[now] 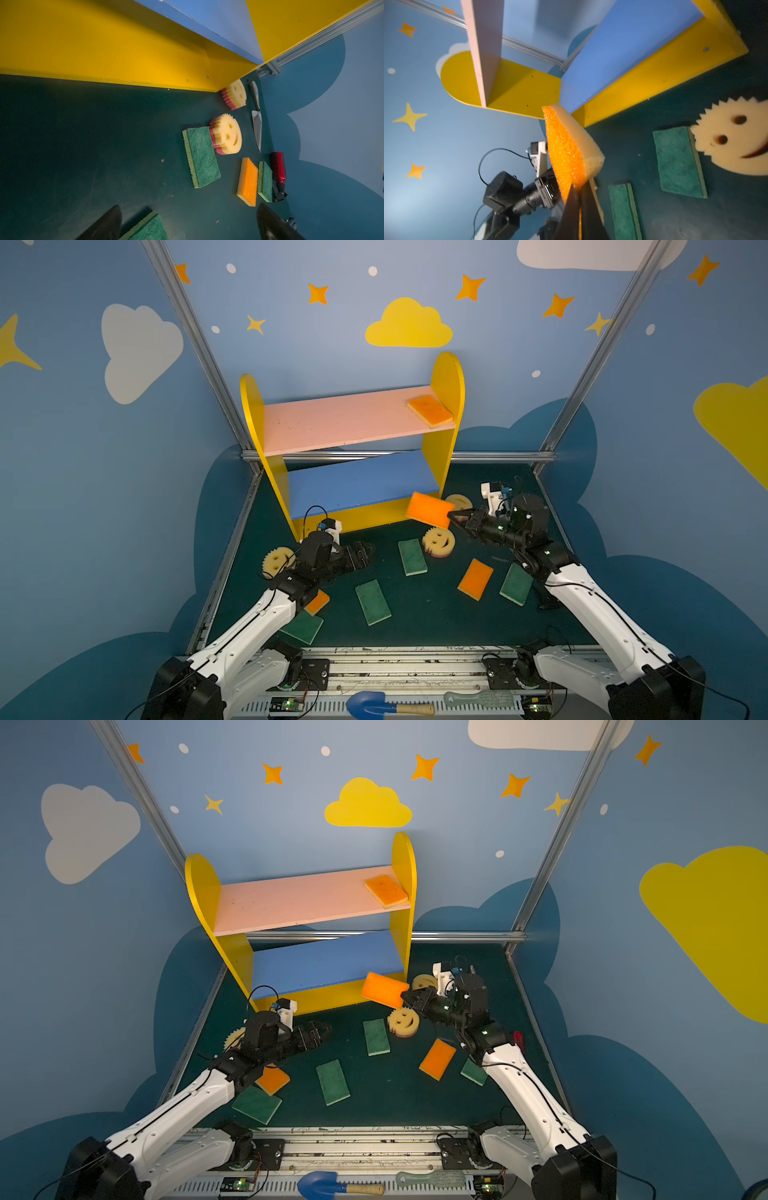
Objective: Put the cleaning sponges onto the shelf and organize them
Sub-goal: 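Open the left gripper and withdraw it while the right holds the sponge, then raise the orange sponge toward the pink shelf with the right gripper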
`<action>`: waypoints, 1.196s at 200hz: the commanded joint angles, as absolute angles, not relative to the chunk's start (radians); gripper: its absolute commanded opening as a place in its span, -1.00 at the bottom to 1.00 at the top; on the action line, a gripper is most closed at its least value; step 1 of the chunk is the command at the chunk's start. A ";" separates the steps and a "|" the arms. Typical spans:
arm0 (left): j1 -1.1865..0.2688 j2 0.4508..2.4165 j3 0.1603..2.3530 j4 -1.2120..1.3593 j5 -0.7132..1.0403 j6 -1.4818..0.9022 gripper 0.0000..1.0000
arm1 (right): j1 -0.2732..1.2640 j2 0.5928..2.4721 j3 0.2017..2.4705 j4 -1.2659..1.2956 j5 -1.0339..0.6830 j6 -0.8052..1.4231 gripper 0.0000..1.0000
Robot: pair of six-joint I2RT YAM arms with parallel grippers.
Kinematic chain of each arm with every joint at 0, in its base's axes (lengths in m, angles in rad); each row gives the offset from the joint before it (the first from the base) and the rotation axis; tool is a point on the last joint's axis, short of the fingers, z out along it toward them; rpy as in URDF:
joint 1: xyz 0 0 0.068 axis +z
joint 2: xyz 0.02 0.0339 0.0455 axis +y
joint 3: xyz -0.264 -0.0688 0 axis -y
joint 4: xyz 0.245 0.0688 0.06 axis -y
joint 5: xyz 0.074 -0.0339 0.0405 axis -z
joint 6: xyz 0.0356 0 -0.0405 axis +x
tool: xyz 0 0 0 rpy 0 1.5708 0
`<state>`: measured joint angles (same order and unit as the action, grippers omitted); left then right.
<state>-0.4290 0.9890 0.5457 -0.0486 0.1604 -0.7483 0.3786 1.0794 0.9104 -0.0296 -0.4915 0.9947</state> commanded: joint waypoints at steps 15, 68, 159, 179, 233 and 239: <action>-0.425 0.986 0.506 0.009 0.168 -0.762 0.99 | 0.387 1.131 1.044 0.131 -0.345 1.163 -1.00; -0.424 1.002 0.471 0.059 0.186 -0.761 0.99 | 0.436 1.275 1.323 0.086 -0.235 1.155 -1.00; -0.423 1.004 0.445 0.074 0.212 -0.747 0.99 | 0.568 1.565 1.670 0.075 -0.073 1.138 -1.00; -0.423 0.994 0.438 0.071 0.210 -0.743 0.99 | 0.601 1.620 1.735 0.057 -0.025 1.114 -1.00; -0.421 0.976 0.426 0.060 0.207 -0.734 0.99 | 0.629 1.705 1.782 0.074 0.057 1.117 -1.00; -0.420 0.974 0.424 0.060 0.207 -0.735 0.99 | 0.630 1.708 1.783 0.075 0.063 1.115 -1.00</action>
